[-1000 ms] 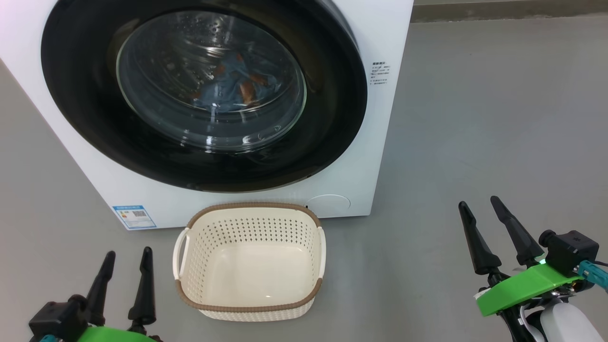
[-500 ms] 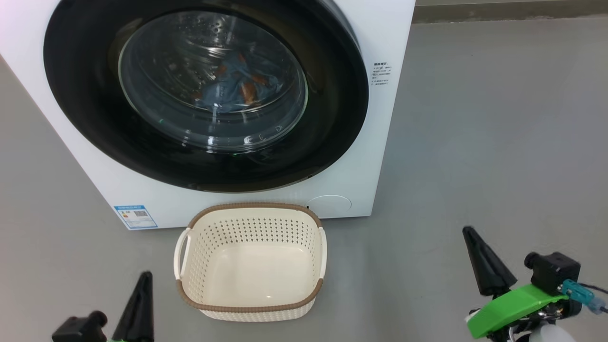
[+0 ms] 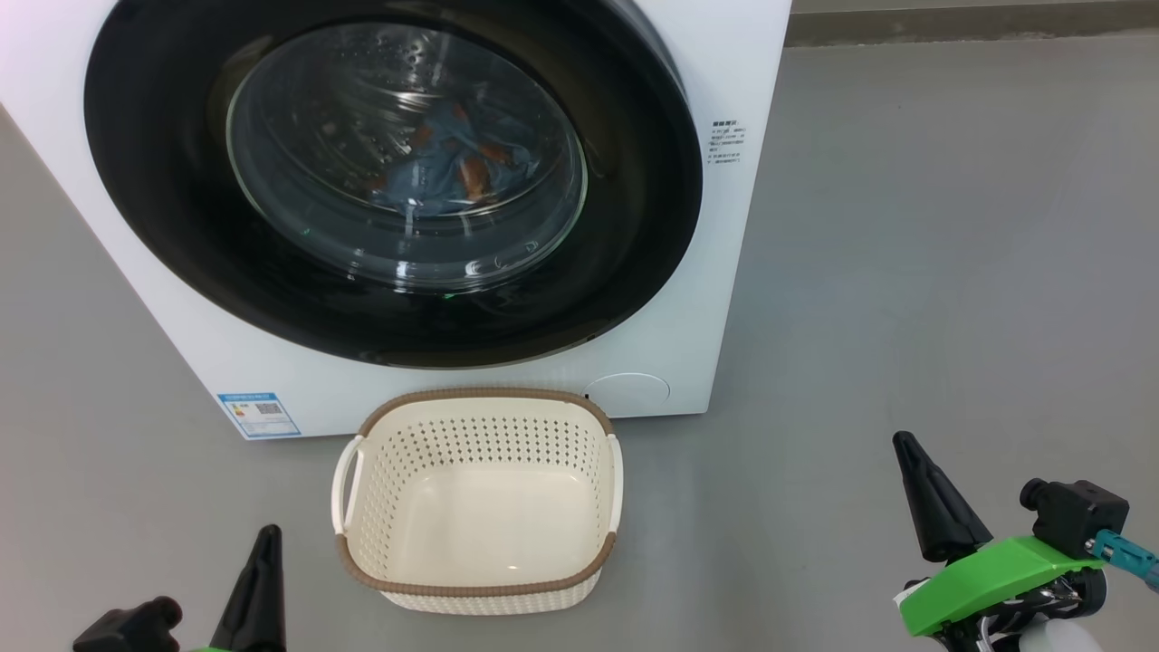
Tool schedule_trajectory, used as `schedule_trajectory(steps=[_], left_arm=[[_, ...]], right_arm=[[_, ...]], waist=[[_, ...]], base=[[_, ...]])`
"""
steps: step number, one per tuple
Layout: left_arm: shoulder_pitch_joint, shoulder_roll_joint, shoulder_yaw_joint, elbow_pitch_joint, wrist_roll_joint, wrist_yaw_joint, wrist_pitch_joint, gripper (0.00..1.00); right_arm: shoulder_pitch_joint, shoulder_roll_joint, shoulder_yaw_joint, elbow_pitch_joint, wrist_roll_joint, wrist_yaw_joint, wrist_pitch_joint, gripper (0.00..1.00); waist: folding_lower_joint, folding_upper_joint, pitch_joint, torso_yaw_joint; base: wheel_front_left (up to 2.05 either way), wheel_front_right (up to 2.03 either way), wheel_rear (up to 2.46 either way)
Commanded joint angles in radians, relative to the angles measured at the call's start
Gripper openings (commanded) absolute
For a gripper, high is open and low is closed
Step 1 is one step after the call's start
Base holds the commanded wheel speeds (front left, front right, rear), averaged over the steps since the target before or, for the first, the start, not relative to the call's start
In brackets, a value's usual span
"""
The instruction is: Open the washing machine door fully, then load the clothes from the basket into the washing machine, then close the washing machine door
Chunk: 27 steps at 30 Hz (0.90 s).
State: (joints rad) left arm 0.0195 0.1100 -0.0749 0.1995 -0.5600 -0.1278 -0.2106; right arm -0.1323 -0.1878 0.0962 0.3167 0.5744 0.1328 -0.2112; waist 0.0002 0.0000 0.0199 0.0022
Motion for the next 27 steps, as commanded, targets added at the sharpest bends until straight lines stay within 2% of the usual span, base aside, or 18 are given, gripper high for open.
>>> schedule_trajectory(steps=[1,27], left_arm=[[-0.036,0.010,0.019,-0.017,-0.031,0.000,0.006,0.00],[-0.057,-0.004,0.055,-0.002,-0.272,-0.001,0.078,0.00]], right_arm=[[-0.021,-0.003,-0.011,-0.029,0.033,0.000,0.007,0.00],[-0.010,0.030,-0.057,-0.039,0.267,-0.001,0.081,0.00]], waist=[[-0.0001,0.0000,0.000,0.000],[-0.0002,0.0000,-0.004,-0.001]], base=[[0.00,0.00,0.00],[0.00,0.00,0.00]])
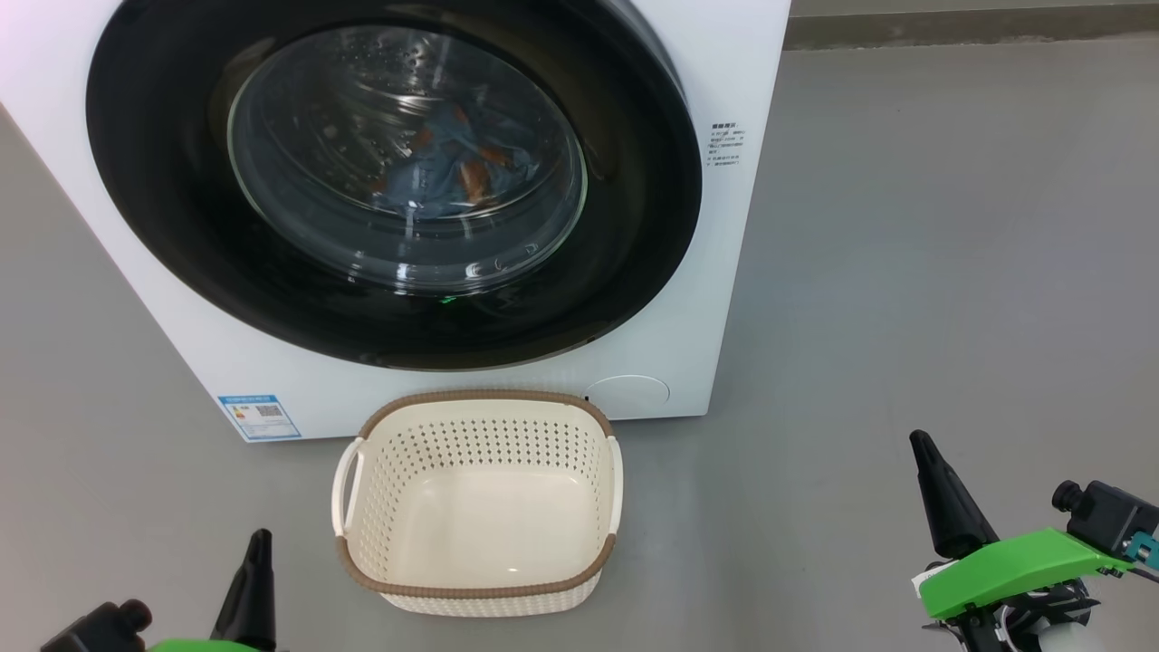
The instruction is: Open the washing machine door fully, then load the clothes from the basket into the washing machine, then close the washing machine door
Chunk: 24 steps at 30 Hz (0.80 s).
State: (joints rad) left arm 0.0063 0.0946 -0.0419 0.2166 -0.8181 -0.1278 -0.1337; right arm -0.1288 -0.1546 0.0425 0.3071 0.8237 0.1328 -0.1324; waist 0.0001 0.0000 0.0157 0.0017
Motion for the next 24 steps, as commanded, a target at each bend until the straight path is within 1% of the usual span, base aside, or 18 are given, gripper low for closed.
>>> schedule_trajectory(steps=[1,24], left_arm=[[-0.045,0.011,0.024,-0.019,-0.023,-0.001,0.004,0.00],[-0.064,-0.003,0.059,-0.005,-0.242,-0.002,0.071,0.00]], right_arm=[[-0.013,-0.002,-0.005,-0.030,0.027,-0.001,0.005,0.00],[-0.004,0.028,-0.048,-0.039,0.241,-0.001,0.073,0.00]], waist=[[-0.0001,0.0000,0.000,0.000],[-0.0001,0.0000,-0.004,0.000]], base=[[0.00,0.00,0.00],[0.00,0.00,0.00]])
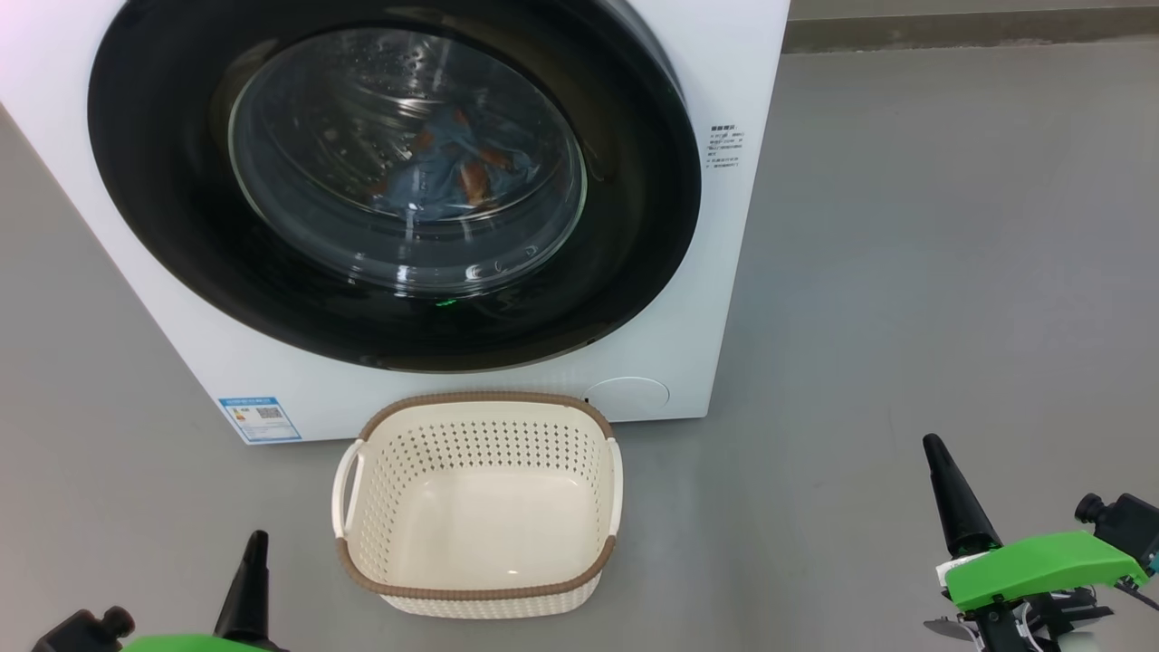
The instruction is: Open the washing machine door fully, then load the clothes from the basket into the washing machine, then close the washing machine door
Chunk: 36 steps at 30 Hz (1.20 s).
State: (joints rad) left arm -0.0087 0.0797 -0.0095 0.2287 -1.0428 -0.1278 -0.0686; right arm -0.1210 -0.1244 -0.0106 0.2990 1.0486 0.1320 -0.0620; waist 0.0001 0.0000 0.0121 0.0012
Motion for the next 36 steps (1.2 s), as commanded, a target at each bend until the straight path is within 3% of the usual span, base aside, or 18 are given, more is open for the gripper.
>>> schedule_trajectory(steps=[1,36], left_arm=[[-0.050,0.011,0.028,-0.017,-0.027,-0.002,0.008,0.00],[-0.080,-0.011,0.083,0.004,-0.360,-0.002,0.112,0.00]], right_arm=[[-0.011,-0.001,0.003,-0.031,0.026,0.000,0.006,0.00],[0.004,0.045,-0.062,-0.045,0.353,-0.001,0.110,0.00]], waist=[[-0.0001,0.0000,0.000,0.000],[-0.0001,0.0000,-0.006,-0.001]], base=[[0.00,0.00,0.00],[0.00,0.00,0.00]])
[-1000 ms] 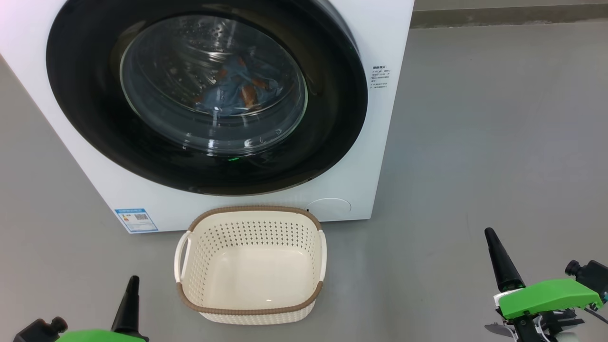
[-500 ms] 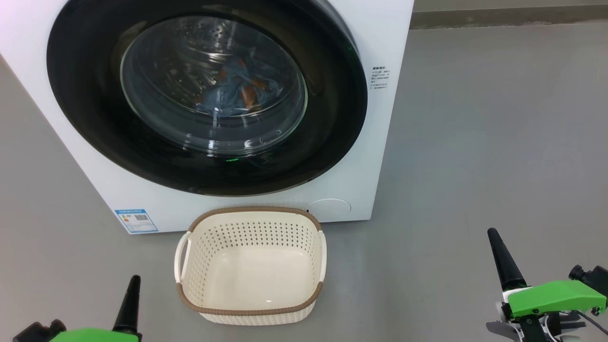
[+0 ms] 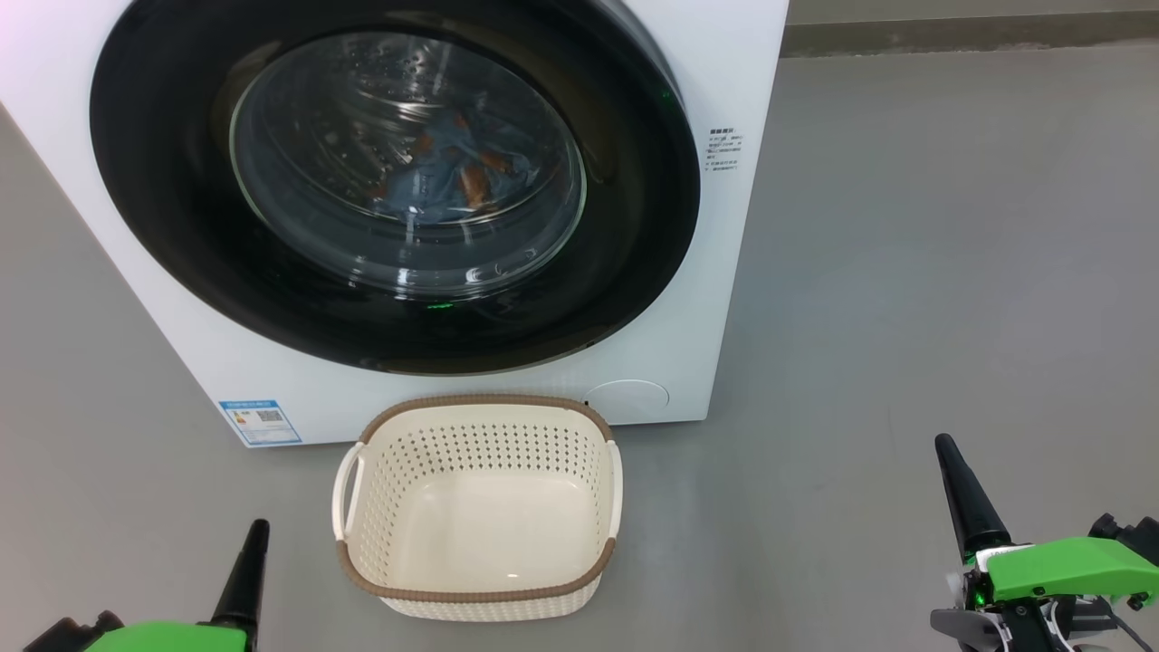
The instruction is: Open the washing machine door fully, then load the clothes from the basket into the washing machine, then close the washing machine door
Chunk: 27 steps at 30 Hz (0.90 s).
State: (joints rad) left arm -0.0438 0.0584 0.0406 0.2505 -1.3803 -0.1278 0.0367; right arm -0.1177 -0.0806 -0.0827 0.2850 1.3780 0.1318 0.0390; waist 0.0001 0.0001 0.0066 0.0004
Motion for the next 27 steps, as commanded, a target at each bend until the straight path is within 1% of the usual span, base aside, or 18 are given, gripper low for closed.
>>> schedule_trajectory(steps=[1,23,27], left_arm=[[-0.046,0.010,0.035,-0.018,-0.032,-0.002,0.010,0.00],[-0.064,-0.004,0.068,-0.006,-0.230,-0.003,0.072,0.00],[-0.064,-0.004,0.069,-0.005,-0.232,-0.003,0.073,0.00]], right_arm=[[0.001,0.002,0.008,-0.032,0.032,-0.001,0.012,0.00],[0.010,0.030,-0.031,-0.040,0.228,-0.001,0.074,0.00],[0.010,0.030,-0.032,-0.040,0.230,-0.001,0.075,0.00]], waist=[[0.0000,-0.0001,0.000,0.000],[0.0000,-0.0001,-0.004,0.000],[0.0000,-0.0001,-0.004,0.000]], base=[[0.00,0.00,0.00],[0.00,0.00,0.00],[0.00,0.00,0.00]])
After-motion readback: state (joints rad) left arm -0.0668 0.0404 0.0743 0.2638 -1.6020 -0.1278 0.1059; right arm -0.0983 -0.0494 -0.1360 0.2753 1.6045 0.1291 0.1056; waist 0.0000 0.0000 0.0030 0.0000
